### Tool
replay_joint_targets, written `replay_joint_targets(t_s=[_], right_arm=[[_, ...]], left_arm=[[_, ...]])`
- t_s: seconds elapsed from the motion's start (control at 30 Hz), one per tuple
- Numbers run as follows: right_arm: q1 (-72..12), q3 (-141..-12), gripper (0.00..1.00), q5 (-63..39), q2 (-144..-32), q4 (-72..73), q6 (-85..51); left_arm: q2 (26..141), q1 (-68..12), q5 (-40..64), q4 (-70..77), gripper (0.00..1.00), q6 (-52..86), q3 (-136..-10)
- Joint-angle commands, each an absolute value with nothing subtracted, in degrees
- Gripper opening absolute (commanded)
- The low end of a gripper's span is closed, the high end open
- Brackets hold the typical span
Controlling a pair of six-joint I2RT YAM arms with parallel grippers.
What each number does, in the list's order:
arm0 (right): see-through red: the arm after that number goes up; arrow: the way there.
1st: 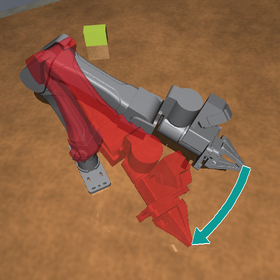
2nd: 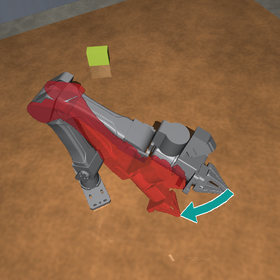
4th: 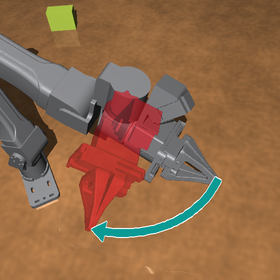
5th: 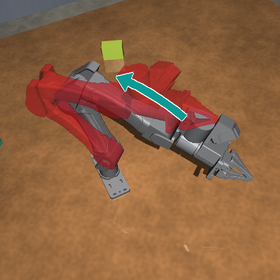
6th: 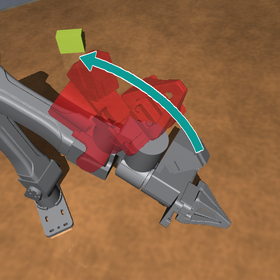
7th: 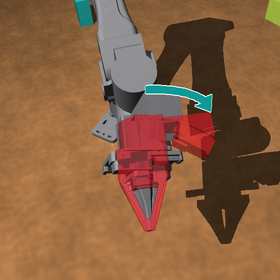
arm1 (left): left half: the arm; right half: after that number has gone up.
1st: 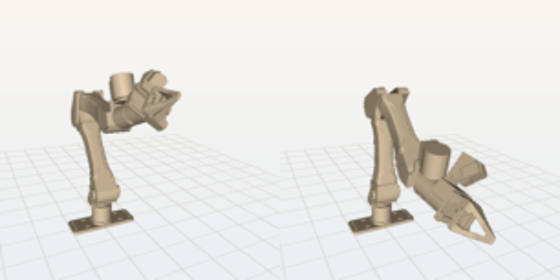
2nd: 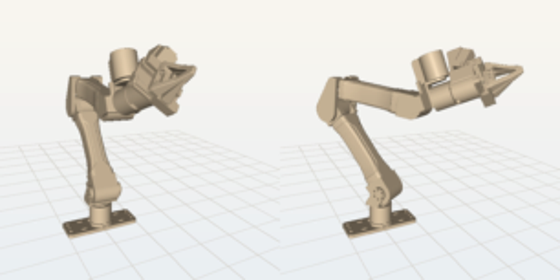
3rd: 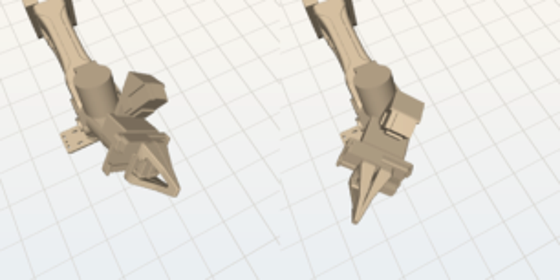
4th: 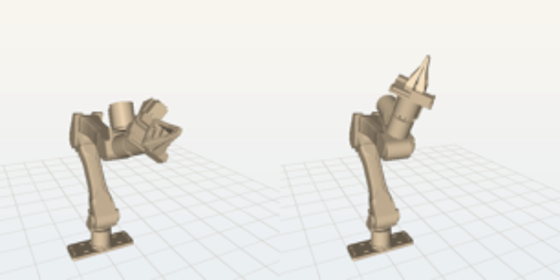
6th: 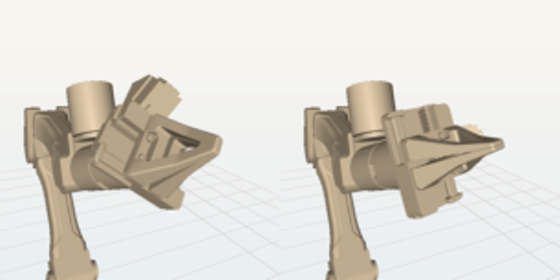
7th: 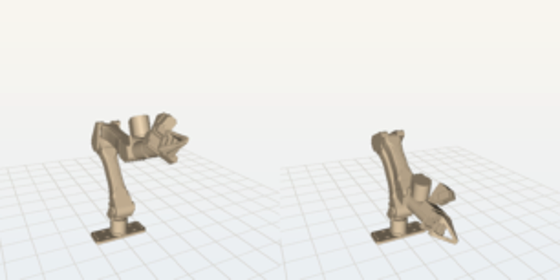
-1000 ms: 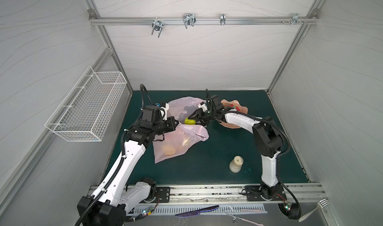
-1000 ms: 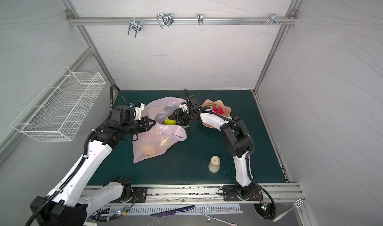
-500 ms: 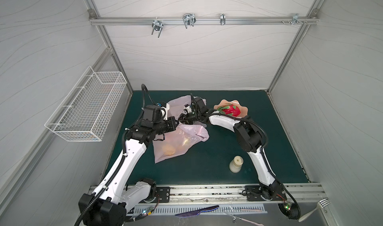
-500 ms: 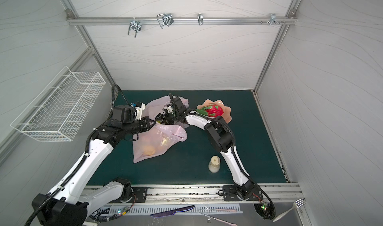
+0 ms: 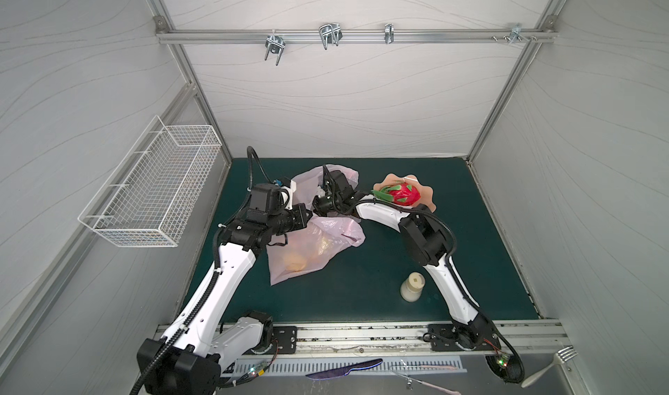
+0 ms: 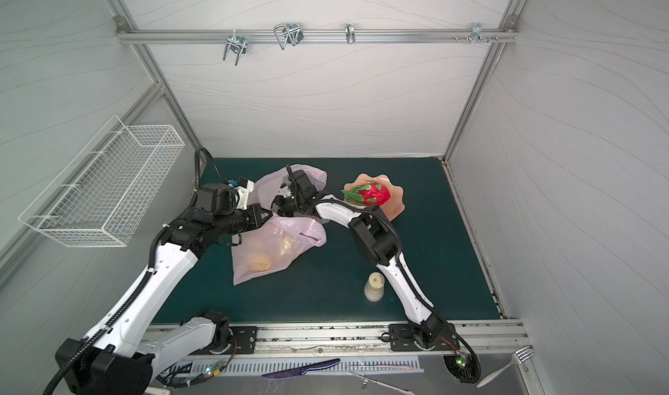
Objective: Place the fruits into the plastic bag
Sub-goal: Place the fruit in the plastic bag.
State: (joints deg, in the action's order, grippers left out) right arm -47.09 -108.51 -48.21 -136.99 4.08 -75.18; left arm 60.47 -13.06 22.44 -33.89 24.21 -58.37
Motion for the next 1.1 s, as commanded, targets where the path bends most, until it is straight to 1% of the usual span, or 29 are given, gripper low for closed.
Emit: replay_joint_targets(t_s=[0.0,0.17,0.5,0.87,1.07], right_arm=[[-47.05,-107.66,0.85,-50.27,-135.27,4.18,-75.07],[-46.72,-106.27,0.89,-51.43,-132.77,2.51,-72.52],[-45.15,-99.74,0.9,-51.26,-126.58,1.42,-69.76],[-41.72,-95.45,0.92,-50.22,-120.22,-12.25,-60.43],[-39.06,-93.35,0.95,-47.72,-115.72,-24.48,-52.65]], left_arm=[[60.04,-12.74,22.13,-31.12,0.0,23.38,-60.29],[60.26,-12.74,22.23,-31.04,0.0,23.82,-61.03],[59.03,-12.76,21.29,-31.55,0.0,24.25,-60.73],[59.31,-12.75,19.2,-31.86,0.0,25.12,-60.73],[59.76,-12.79,18.94,-31.6,0.0,25.48,-60.82]])
